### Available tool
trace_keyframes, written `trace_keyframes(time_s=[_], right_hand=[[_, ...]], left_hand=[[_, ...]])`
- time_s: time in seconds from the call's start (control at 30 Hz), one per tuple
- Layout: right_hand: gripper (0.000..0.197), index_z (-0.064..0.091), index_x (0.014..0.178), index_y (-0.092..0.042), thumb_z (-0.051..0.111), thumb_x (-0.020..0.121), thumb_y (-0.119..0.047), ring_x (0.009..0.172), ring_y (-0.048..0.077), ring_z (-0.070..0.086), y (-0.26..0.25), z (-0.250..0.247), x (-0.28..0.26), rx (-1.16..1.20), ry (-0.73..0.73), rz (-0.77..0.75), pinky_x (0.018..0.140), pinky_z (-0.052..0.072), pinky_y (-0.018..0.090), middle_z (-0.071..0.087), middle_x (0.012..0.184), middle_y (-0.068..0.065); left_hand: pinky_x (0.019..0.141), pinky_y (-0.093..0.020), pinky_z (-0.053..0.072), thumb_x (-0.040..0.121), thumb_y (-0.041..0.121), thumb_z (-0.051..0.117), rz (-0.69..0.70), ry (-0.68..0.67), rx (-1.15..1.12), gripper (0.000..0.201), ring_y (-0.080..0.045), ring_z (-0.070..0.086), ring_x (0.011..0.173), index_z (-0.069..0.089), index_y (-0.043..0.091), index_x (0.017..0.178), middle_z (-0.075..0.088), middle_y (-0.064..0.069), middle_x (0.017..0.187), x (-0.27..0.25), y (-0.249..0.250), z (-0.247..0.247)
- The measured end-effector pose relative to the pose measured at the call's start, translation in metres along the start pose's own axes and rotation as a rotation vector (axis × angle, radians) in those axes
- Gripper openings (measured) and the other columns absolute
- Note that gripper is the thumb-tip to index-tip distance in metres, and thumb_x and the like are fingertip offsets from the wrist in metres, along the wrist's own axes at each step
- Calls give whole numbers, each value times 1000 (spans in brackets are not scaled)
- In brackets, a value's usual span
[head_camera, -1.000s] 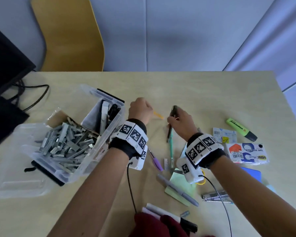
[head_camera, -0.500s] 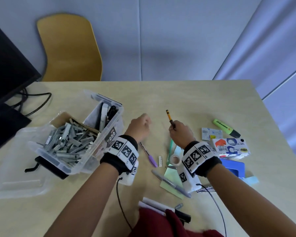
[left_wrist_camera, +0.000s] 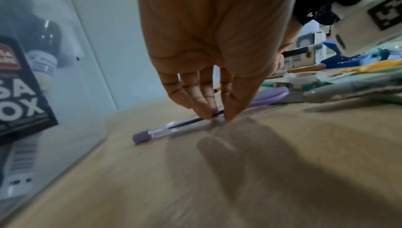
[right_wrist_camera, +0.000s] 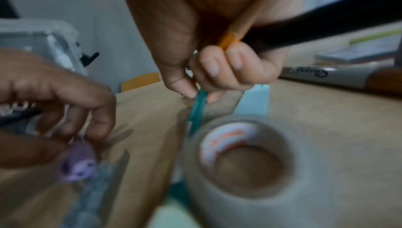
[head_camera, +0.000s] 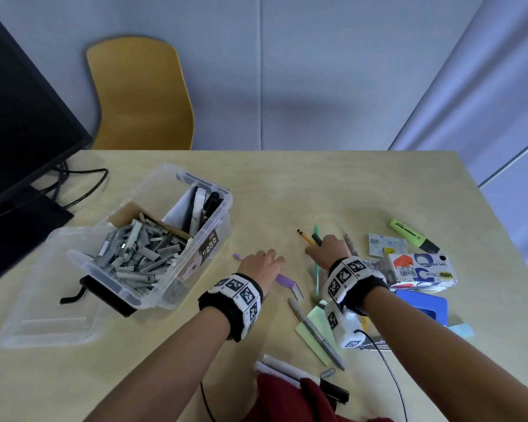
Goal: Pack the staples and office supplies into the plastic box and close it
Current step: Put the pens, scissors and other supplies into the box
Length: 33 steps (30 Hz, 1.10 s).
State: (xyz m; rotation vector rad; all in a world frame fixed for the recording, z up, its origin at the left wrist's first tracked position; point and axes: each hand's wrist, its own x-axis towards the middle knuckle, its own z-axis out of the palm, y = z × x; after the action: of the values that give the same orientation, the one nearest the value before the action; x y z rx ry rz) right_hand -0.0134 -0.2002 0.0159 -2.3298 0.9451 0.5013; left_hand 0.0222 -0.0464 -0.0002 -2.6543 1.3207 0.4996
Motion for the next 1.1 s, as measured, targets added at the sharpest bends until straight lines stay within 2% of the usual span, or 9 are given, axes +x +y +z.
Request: trace_keyframes(time_s=[0.13,0.23,0.33,0.43,0.53,0.63,0.83,0.93,1.1], right_hand=[[18,50,73,-9,48,88,-19,69,26,48,-7,-18,1,316,176,-81,50,31,27,48,65,5],[22,44,70,-13,43,92,-13,58,23,45,-28,-36,1,630,232,-152,53,34,29,43,61,2],[23,39,74,-13,38,96,-7,52,21,47,-63,-47,-9,1059,119,-202,50,41,29,46,62,7],[21,37,79,-14,34,100,-9,55,23,54,-102,-50,-28,1388,-35,-364,57,45,32,50,64,9],[18,40,83,-18,36,100,-12,61,20,57,-141,-45,-40,1500,-57,-497,64,43,32,53,67,5],[19,40,83,-21,35,100,-13,69,18,58,-175,-31,-42,1503,-9,-581,66,40,32,54,69,3],[23,43,79,-16,38,96,-1,67,17,54,-201,18,-41,1376,43,-621,71,46,25,54,70,6],[18,44,80,-14,49,90,1,71,18,49,-197,39,-39,1217,43,-575,70,42,27,49,73,4],[23,47,78,-20,63,83,-4,70,14,46,-191,43,-37,1051,117,-529,68,42,28,49,75,-3]], left_hand=[[78,-36,47,93,4,44,-164,167,-227,33,-28,56,103,39,6,125,48,-11,119,-7,-4,-21],[71,-35,49,95,1,38,-272,416,-597,20,-30,59,90,39,3,115,52,-15,107,-16,-14,-63],[58,-33,42,91,-4,40,-363,693,-855,32,-33,56,72,33,6,121,55,-20,87,-30,-35,-108],[70,-28,44,85,-7,48,-400,826,-961,59,-32,57,82,27,20,133,57,-18,96,-48,-71,-139],[82,-42,52,83,-8,47,-414,763,-920,46,-40,60,87,34,19,118,56,-23,98,-56,-110,-149],[83,-49,52,84,-5,42,-426,563,-827,33,-41,63,85,36,18,108,57,-25,96,-57,-136,-144],[76,-33,46,87,-1,45,-399,312,-618,28,-32,58,83,39,10,112,56,-19,92,-51,-150,-125],[75,-29,38,88,1,47,-401,199,-550,14,-31,55,95,45,12,96,55,-14,96,-48,-153,-117],[81,-29,41,87,0,49,-425,160,-520,17,-29,55,101,51,15,78,57,-11,96,-47,-163,-113]])
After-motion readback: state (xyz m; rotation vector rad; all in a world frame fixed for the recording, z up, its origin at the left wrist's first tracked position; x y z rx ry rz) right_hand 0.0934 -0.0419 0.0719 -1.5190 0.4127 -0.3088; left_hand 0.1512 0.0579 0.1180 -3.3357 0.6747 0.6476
